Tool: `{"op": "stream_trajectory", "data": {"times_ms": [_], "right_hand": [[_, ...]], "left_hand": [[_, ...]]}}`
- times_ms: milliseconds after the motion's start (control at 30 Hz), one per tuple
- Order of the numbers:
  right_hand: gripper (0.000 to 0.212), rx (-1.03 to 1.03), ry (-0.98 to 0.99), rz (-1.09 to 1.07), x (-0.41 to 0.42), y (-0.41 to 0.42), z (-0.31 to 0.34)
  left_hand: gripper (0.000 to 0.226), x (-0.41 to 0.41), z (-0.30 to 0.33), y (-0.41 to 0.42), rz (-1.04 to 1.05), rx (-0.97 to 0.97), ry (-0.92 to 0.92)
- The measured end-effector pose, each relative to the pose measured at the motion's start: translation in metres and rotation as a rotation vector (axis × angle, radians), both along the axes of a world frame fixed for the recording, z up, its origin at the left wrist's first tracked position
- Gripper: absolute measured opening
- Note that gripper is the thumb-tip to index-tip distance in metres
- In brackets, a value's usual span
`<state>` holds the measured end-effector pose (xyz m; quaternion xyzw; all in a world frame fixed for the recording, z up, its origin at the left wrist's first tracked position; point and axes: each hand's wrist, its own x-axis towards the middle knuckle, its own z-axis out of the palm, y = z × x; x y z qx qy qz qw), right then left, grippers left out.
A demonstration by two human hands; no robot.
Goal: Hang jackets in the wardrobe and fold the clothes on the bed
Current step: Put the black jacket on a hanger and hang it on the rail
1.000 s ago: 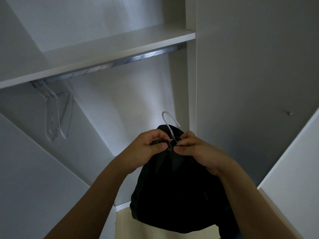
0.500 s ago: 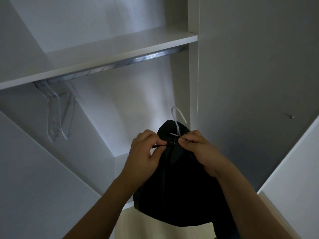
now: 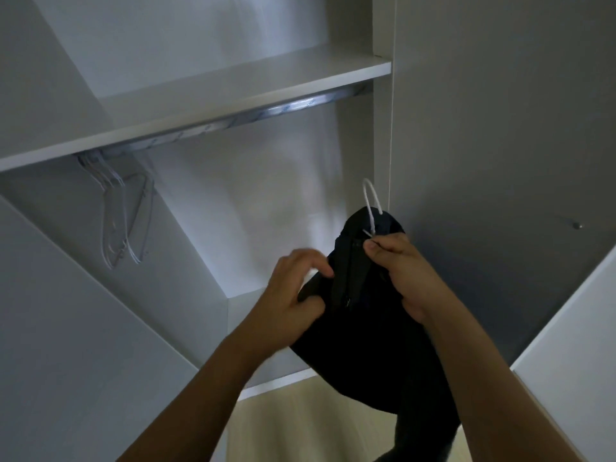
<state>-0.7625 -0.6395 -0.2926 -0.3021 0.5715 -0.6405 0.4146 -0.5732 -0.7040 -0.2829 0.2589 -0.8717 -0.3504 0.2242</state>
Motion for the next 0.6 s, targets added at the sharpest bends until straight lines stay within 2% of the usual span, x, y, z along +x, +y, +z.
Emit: {"op": "stream_trajectory", "data": {"times_ms": [67,133,200,300,367,467,600], "right_hand": [[0.016,-0.009,0.015,0.030,0.002,0.002,0.004],[0.017,-0.017,0.041,0.040,0.004,0.002,0.005],[0.017,-0.018,0.104,0.024,0.005,0.001,0.006],[0.011,-0.017,0.199,-0.021,0.000,0.001,0.000],[0.006,0.036,0.285,-0.084,-0.007,0.006,-0.008],[0.020,0.122,0.366,-0.090,-0.005,0.015,-0.019],[0.016,0.142,0.379,0.012,0.009,0.017,-0.022]], "left_hand": [[0.047,-0.011,0.015,-0.009,0.078,0.241,-0.063],[0.050,-0.026,0.022,-0.017,0.052,0.400,-0.111],[0.031,-0.037,0.026,-0.020,0.015,0.491,-0.174],[0.011,-0.042,0.026,-0.022,0.087,0.447,-0.241],[0.004,-0.039,0.024,-0.023,0.220,0.454,-0.092],[0.007,-0.033,0.024,-0.023,0.364,0.584,0.205],[0.011,-0.036,0.027,-0.012,0.374,0.653,0.310]]}}
